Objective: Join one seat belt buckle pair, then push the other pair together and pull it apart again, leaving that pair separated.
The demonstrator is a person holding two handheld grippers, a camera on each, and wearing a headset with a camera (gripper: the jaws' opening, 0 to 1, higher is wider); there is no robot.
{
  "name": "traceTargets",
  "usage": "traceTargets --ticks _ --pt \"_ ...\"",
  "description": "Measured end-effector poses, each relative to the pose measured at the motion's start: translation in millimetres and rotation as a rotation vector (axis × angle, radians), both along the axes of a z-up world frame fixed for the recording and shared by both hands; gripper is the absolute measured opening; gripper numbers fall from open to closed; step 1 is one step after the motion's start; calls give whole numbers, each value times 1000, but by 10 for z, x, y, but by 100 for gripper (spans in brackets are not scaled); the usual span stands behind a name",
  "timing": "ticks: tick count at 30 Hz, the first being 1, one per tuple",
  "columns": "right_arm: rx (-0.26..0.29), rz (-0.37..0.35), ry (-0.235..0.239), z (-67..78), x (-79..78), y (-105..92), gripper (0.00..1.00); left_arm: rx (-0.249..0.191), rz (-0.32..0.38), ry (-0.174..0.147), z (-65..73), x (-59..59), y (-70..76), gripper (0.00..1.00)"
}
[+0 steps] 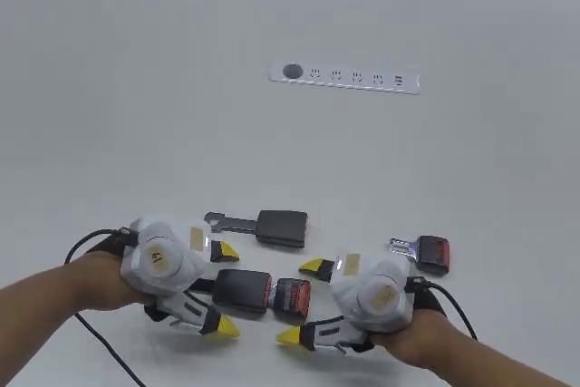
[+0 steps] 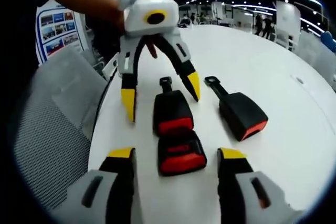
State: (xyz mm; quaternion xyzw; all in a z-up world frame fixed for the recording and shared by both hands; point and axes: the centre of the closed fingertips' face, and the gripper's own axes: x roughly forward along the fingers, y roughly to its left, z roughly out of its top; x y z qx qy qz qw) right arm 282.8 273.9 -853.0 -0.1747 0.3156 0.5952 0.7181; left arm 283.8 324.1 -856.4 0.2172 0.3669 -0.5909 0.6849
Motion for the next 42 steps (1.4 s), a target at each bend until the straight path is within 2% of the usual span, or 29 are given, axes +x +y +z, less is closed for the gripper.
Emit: traceTargets --ticks 1,2,3,5,8,10,12,16,22,26,30,33,39,42 --pt "1 -5 -12 26 -2 -22 70 30 -22 -40 -4 11 45 73" --pt "4 -8 -19 45 -3 -38 70 31 -18 -52 8 12 50 70" --pt "5 -10 -23 57 -8 -56 70 22 -10 -41 28 -4 41 68" --pt "-9 -22 -49 110 -6 -135 71 8 6 -41 106 -3 27 73" --pt "0 -58 -88 224 13 -280 72 -10 22 -69 240 27 -2 77" --pt "8 -81 -93 302 -1 -405 73 -12 18 -92 326 42 -20 77" --pt "7 -105 -127 387 13 -552 73 -7 14 -119 405 75 -41 79" --pt "8 -168 -149 508 42 -883 73 -15 24 -161 597 168 -106 80" --pt "-9 -232 -191 645 144 -1317 73 -10 32 -197 773 278 -193 84" --pt "-27 -258 -200 692 227 -1565 78 -6 23 -222 889 337 -237 85" --pt "-31 -267 -195 738 300 -1731 81 -8 32 -231 956 431 -274 88" --pt "-44 -266 -182 714 343 -1808 85 -2 13 -237 951 446 -308 88" --pt "-65 -267 -176 707 498 -1927 87 10 2 -255 947 624 -314 88" --pt "-69 -266 -161 682 589 -1965 88 5 4 -250 943 730 -309 88"
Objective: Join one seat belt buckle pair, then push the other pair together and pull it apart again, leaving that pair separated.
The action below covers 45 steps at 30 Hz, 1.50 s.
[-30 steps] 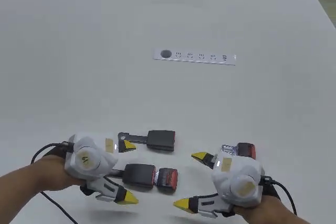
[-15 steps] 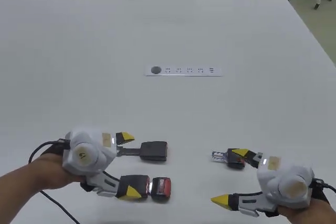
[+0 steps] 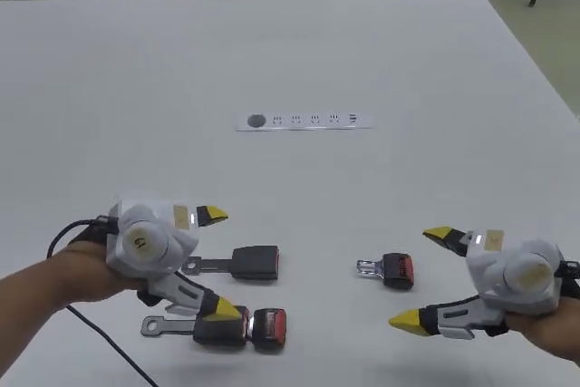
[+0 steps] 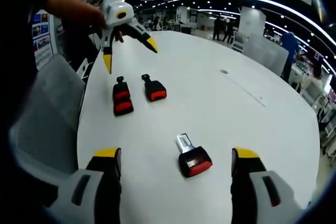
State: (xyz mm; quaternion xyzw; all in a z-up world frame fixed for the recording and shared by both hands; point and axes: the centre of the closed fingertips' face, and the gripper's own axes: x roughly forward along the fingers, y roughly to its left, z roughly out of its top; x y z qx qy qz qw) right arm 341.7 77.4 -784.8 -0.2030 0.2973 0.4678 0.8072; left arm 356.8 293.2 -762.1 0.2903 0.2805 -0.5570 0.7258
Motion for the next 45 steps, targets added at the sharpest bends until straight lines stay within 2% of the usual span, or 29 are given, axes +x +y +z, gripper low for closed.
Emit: traceTargets --ticks 3,6,8,9,11,12,15,18,20,22,25,29,32,33,35,37,39,41,43,45 --pt "-18 15 19 -57 57 -44 88 15 -4 -8 -32 141 27 87" --pt "-21 18 40 -116 138 -88 88 9 4 -5 -35 247 13 86" --pt "-21 13 69 -184 179 -106 87 6 -14 -6 -83 300 13 85" --pt "-26 16 76 -207 188 -111 85 13 -29 -14 -112 315 11 84" --pt "-35 24 101 -286 202 -130 78 25 -33 -6 -196 345 15 83" --pt "-51 34 100 -352 234 -138 77 18 -36 29 -263 333 -11 82" --pt "-43 48 128 -423 256 -107 77 34 -53 29 -382 357 -26 79" --pt "-50 55 154 -518 272 -104 77 22 -62 59 -511 356 -60 73" --pt "-62 73 159 -571 275 -105 76 38 -76 71 -660 367 -71 71" --pt "-59 82 173 -595 278 -97 74 31 -74 91 -725 367 -91 69" --pt "-64 108 194 -664 272 -89 71 60 -73 121 -828 350 -83 65" --pt "-76 132 219 -695 233 -66 66 72 -79 148 -950 349 -93 56" --pt "-91 152 220 -722 237 -79 59 77 -88 154 -1001 337 -86 54" --pt "-104 156 207 -723 248 -89 57 64 -99 135 -978 352 -94 53" --pt "-96 163 203 -694 259 -75 55 53 -78 151 -958 361 -99 51" --pt "-86 164 213 -680 260 -54 55 50 -92 164 -948 324 -101 54" --pt "-94 185 207 -678 246 -45 54 61 -113 144 -946 302 -99 54" --pt "-98 200 205 -675 235 -46 53 60 -109 148 -935 290 -108 53" --pt "-92 191 221 -660 237 -40 49 89 -139 124 -938 280 -87 51" --pt "-94 201 231 -667 216 -37 43 87 -139 133 -934 274 -99 47"
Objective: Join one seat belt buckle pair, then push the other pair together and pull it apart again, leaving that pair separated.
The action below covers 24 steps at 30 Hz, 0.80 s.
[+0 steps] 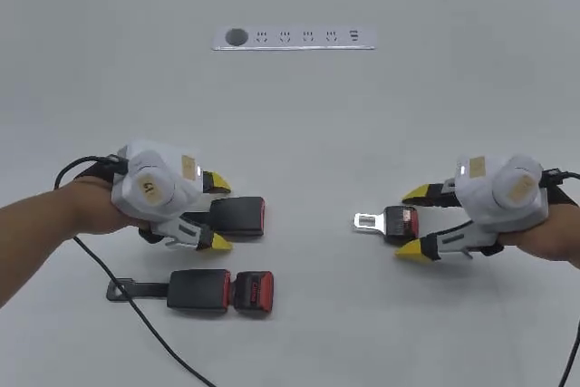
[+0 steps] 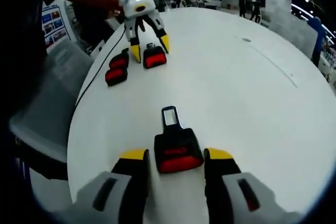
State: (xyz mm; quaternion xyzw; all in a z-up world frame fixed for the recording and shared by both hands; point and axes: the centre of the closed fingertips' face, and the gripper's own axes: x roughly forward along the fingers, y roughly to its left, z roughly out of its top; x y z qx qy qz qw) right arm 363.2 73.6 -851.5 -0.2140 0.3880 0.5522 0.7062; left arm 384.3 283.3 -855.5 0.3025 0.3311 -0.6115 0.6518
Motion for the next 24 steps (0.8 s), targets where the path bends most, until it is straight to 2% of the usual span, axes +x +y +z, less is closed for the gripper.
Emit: traceTargets --ticks 4,6,7,11,24 --pt "-16 32 -21 -16 36 4 38 -2 -16 -9 -13 25 17 44" --pt "-13 41 -21 -20 43 -1 37 -9 -50 -20 -13 0 3 34" --pt "-15 47 -25 -22 44 -3 37 14 -30 -6 -22 5 38 34" --pt "-7 53 -30 -27 55 -6 36 -11 -43 -16 -13 20 23 34" --pt "49 35 -42 -25 62 10 35 2 -47 -14 19 16 -13 34"
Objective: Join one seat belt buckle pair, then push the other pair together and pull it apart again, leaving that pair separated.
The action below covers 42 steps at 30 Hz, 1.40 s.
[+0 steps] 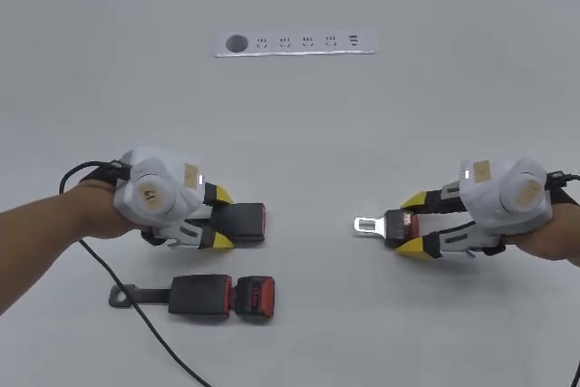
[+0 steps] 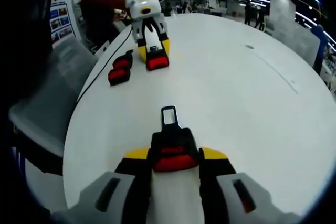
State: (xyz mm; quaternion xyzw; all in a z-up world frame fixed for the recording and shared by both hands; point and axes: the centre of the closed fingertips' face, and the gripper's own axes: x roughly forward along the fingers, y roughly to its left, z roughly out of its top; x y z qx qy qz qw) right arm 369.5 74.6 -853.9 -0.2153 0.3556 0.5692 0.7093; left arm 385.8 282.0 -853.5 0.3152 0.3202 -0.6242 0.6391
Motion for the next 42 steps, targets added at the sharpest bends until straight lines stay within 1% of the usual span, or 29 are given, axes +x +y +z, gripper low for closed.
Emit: traceTargets --ticks 5,11,14,18,22,32,37,42 --pt "19 -6 -2 -2 5 47 35 4 5 2 7 0 -2 34" --pt "40 -1 -10 -5 31 158 35 18 4 4 -11 18 19 34" --pt "59 -7 -17 -16 47 242 35 19 5 3 -11 17 18 34" --pt "74 3 -19 -7 51 363 35 25 -3 2 -12 5 15 34" --pt "84 25 -23 -8 65 459 35 29 -12 1 -24 6 19 34" --pt "98 36 -22 -33 110 618 35 49 -19 2 -38 3 19 34" --pt "105 40 -23 -41 136 779 35 58 -28 2 -46 6 25 34" --pt "124 57 -21 -42 139 948 35 65 -25 6 -57 6 28 34"
